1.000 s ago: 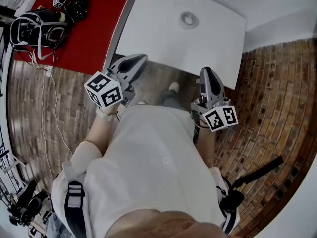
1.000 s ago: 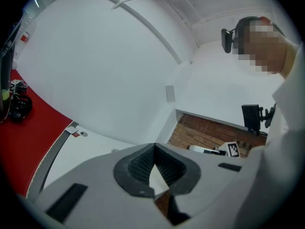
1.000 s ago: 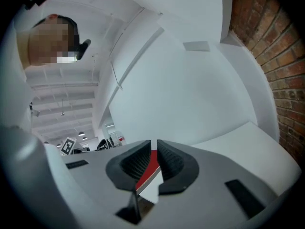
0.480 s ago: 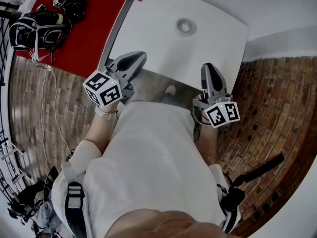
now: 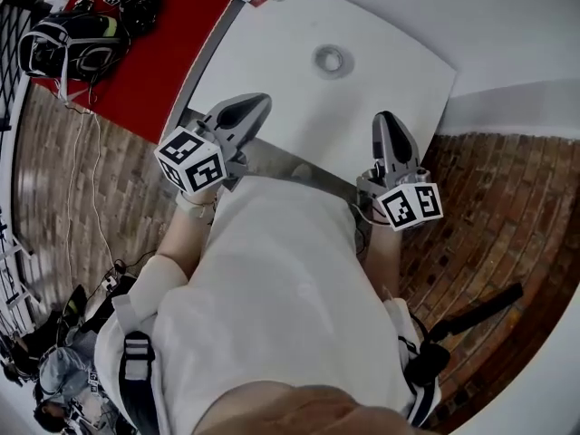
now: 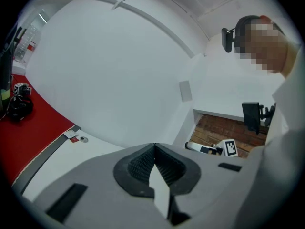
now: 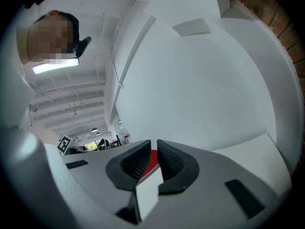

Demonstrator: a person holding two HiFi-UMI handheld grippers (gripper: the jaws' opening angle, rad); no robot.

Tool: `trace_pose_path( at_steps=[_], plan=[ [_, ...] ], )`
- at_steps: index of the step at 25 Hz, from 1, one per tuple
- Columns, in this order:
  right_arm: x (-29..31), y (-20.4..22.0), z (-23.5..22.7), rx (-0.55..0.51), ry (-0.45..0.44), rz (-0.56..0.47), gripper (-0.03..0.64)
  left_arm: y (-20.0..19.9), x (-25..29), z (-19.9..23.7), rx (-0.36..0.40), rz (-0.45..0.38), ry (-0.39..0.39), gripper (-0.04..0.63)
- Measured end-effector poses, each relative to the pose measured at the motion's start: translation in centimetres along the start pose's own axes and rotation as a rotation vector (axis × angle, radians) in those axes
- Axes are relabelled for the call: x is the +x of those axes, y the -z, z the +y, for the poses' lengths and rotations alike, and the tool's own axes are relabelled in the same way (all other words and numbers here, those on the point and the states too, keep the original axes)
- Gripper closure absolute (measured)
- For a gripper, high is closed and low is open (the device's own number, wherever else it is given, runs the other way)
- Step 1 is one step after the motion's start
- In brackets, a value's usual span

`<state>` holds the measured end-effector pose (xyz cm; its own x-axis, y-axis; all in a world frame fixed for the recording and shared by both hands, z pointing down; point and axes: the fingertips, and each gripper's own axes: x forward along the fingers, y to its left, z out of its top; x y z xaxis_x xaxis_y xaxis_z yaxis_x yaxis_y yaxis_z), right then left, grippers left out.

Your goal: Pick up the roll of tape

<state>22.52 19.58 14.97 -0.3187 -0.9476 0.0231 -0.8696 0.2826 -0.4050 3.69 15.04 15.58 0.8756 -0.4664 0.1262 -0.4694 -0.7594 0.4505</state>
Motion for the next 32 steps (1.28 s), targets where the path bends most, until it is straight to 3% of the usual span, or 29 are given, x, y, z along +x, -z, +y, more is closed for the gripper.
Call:
trace_pose_path(
  at_steps=[17,32],
  plan=[
    [2.3,0.3,-5.0,-0.017,-0.064,0.092,0.561,1.4,2.7,0.2,-0.042,-0.014,-0.102,0.589],
    [9.3,1.9,-3.8,-0.116,-0.108,0.269,0.561,1.5,3.0,6.9,-0.141,-0.031,-0.086,0.588]
  ],
)
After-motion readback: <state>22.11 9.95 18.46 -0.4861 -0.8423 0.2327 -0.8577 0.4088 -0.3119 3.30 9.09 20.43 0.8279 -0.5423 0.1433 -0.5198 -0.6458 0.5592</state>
